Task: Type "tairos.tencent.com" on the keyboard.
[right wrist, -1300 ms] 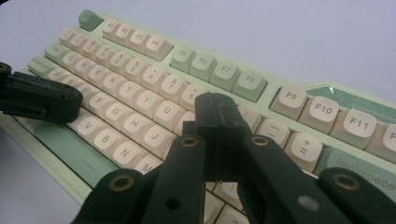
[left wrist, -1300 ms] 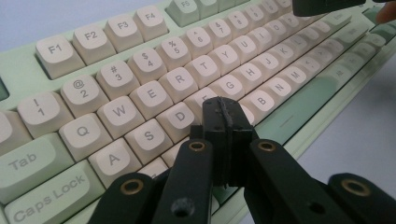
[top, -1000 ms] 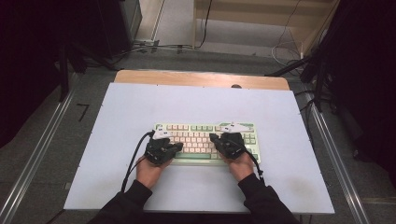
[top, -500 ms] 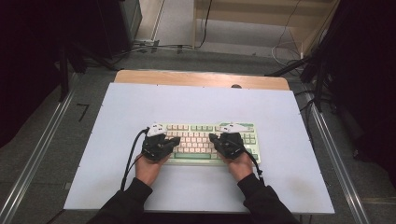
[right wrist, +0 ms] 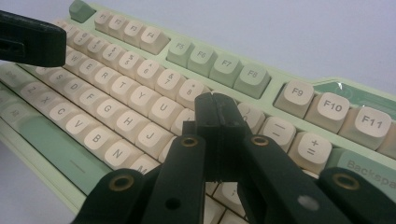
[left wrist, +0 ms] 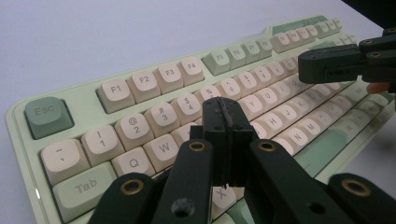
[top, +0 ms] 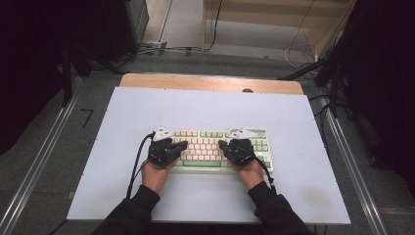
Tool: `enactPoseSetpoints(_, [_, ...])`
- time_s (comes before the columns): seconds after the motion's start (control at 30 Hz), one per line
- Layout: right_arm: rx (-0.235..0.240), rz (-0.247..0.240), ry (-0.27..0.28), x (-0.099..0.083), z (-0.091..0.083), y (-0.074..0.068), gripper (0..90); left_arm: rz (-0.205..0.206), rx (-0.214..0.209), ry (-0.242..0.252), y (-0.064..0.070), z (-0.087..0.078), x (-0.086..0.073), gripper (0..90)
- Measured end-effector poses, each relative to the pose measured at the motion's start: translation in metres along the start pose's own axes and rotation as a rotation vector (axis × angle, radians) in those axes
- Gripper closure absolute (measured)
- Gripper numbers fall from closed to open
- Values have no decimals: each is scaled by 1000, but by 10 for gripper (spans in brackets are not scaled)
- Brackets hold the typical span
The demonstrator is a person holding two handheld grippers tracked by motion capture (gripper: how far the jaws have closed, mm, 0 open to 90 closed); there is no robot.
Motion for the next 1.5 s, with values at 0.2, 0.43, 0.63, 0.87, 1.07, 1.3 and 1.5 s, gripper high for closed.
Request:
enactPoseSetpoints(0.2, [-5,5,-10,-1,3,1,872,-2,0,-1,-1,1,0,900])
enactPoseSetpoints(0.43, [-7,1,-17,-2,4,1,872,-4,-2,-2,0,1,0,900])
enactPoseSetpoints(0.63, [-7,1,-19,-2,5,1,872,-4,-1,-1,0,1,0,900])
enactPoseSetpoints(0.87, [-8,4,-21,-3,5,1,872,-3,-2,-1,1,1,0,900])
enactPoseSetpoints(1.07, [-5,11,-37,-4,6,2,872,-5,-2,-1,1,1,0,900])
enactPoseSetpoints(1.3, [8,6,-11,1,0,-3,872,-6,2,2,-1,0,0,900])
enactPoseSetpoints(1.5, [39,-6,-1,3,-6,-11,872,-5,0,6,-3,-3,1,900])
Point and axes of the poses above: each handheld gripper's, and its own axes: z roughly forward along the jaws, x roughly out of its top, y roughly to its right, the point moved 6 cm from there along z, roughly forward along the jaws, and after that the axes turned 7 degrees about x, right-handed, at the moved point
